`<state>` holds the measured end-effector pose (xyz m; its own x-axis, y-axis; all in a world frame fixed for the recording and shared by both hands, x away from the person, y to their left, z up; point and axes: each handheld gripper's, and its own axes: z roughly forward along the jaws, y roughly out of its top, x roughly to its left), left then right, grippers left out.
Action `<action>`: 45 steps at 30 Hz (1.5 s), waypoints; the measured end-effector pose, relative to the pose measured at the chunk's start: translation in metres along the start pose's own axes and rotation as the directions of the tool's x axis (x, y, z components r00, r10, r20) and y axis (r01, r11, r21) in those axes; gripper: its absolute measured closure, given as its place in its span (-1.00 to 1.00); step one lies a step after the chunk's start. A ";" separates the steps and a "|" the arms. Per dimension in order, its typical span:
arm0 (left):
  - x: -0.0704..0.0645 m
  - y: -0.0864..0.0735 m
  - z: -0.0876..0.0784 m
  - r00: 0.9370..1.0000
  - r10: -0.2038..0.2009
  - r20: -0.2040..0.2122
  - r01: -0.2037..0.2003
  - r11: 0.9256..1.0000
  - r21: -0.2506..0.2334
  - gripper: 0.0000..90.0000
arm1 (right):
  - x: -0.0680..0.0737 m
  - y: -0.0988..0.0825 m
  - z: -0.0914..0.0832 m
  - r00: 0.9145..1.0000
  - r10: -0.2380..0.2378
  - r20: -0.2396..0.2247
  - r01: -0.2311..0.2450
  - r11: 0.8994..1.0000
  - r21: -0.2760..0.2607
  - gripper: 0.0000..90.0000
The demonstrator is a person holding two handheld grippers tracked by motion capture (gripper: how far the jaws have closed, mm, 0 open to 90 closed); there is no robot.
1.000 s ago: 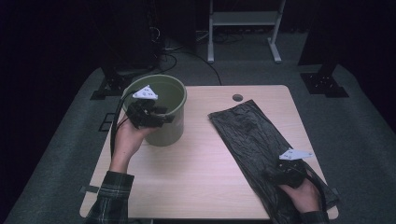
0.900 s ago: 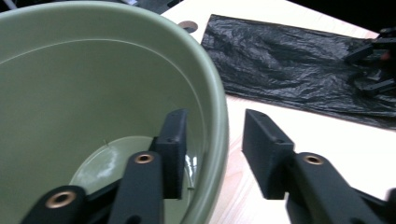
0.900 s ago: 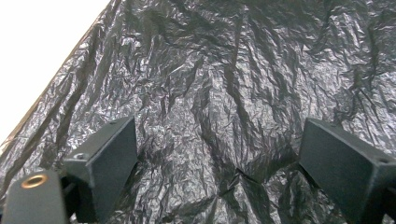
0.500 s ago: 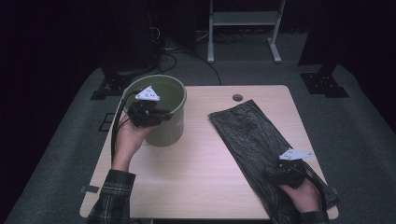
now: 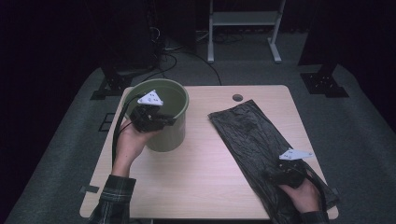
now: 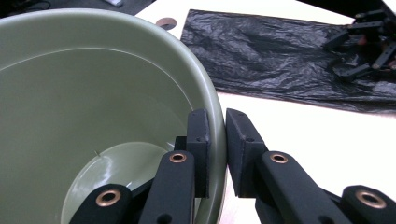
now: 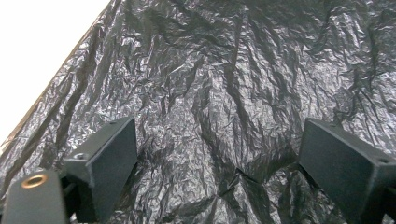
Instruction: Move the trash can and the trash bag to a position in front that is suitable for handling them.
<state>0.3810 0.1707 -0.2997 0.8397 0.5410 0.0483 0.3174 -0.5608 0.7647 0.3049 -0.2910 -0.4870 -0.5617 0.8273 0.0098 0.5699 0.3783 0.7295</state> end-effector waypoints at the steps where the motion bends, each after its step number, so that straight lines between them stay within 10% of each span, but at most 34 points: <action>1: -0.002 0.000 0.000 1.000 0.002 0.005 -0.002 1.000 0.001 0.77 | 0.000 0.000 0.000 1.000 0.000 0.000 0.000 1.000 0.000 -0.76; 26: -0.096 0.014 0.011 0.984 0.106 0.147 -0.106 0.994 -0.007 0.77 | 0.000 0.000 0.000 1.000 -0.001 0.001 0.001 1.000 0.000 -0.76; 45: -0.050 0.026 -0.007 0.995 0.014 0.099 -0.009 0.999 -0.045 -0.35 | 0.000 0.000 0.000 1.000 0.000 0.000 0.000 1.000 0.000 -0.76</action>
<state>0.3442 0.1337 -0.2780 0.8834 0.4685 -0.0052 0.2894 -0.5370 0.7924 0.3048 -0.2910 -0.4870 -0.5614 0.8275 0.0097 0.5700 0.3782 0.7295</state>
